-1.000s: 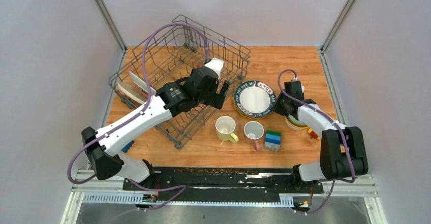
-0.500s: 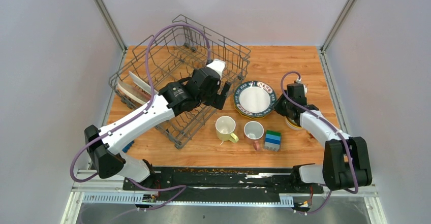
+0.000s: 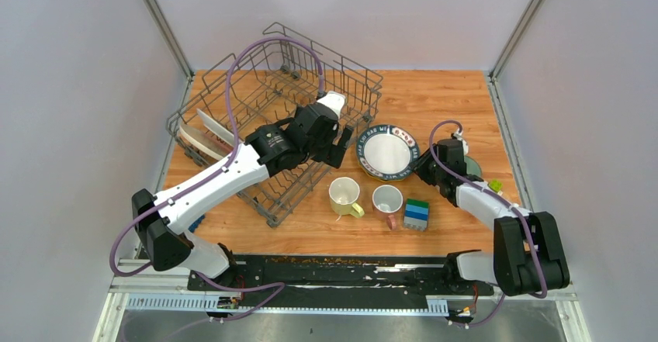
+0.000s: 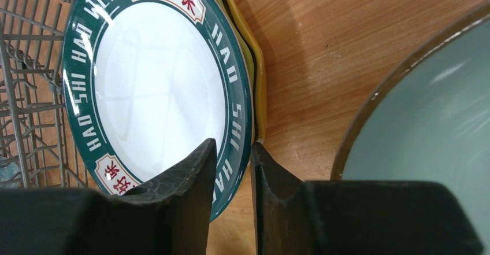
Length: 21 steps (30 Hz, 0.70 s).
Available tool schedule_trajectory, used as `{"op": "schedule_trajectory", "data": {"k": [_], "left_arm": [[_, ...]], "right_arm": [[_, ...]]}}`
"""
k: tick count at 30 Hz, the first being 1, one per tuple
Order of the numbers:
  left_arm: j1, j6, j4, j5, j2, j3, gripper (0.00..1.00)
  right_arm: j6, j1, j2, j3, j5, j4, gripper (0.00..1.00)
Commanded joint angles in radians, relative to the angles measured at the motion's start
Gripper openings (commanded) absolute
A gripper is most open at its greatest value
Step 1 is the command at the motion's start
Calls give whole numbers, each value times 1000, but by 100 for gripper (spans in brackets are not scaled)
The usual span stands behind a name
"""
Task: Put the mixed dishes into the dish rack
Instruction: Pick up the plate at the center of the board.
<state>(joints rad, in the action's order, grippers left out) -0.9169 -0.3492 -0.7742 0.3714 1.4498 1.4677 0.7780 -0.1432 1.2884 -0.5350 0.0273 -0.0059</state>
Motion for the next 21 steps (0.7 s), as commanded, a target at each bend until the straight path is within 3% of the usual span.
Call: {"op": "schedule_trajectory", "data": {"k": [1,8,12,18,21], "left_arm": [[-5,13,7,19,1,27,100],[-5,18,1,24,12,34,100],[-5,23,-9,32,23,43,100],[-5,24,-12,31,34,44,100],[-5,24,-7,32,35,41,100]], "right_arm": [[26,-4,-21,21,-6,119,32],[7,-2,26,-4,4,110,29],[-11,-4,33,-10,2,100,23],[-25,-4,-15,-13,-4,72,6],[-31,-4,-60,-7,-17,57,5]]}}
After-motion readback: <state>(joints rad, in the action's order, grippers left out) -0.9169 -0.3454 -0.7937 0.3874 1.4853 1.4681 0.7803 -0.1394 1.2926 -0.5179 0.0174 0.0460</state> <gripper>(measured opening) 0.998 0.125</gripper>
